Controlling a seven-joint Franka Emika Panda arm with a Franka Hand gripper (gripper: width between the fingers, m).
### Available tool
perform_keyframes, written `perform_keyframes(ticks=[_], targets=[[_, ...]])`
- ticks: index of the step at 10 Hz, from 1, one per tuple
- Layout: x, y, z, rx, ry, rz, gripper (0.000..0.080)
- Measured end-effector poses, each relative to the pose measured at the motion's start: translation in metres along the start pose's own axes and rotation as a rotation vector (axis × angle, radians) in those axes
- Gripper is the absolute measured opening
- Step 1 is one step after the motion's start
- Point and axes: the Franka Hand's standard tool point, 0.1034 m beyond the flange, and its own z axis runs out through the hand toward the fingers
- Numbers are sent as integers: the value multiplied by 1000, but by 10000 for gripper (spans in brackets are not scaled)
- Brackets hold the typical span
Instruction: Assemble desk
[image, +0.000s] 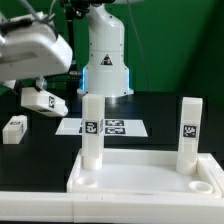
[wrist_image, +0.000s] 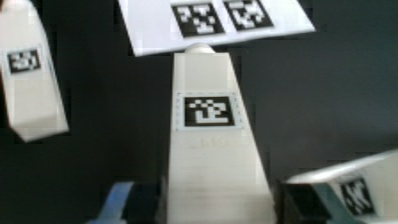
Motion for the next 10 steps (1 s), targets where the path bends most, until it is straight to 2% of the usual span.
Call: perform_keyframes(ticks=[2,3,4,6,7,8,10], targets=[[6,3,-3,-18,158,-1,284],[5,3,-3,-22,193,0,284],[14,0,-10,-42,287,-8,284],[11,-20,-24,-62,380,-36,284],[17,-24,-32,-86,478,-46,284],[16,-23,-29,-93,519,-48,284],[22,-19,-35,-119,678,-40,284]])
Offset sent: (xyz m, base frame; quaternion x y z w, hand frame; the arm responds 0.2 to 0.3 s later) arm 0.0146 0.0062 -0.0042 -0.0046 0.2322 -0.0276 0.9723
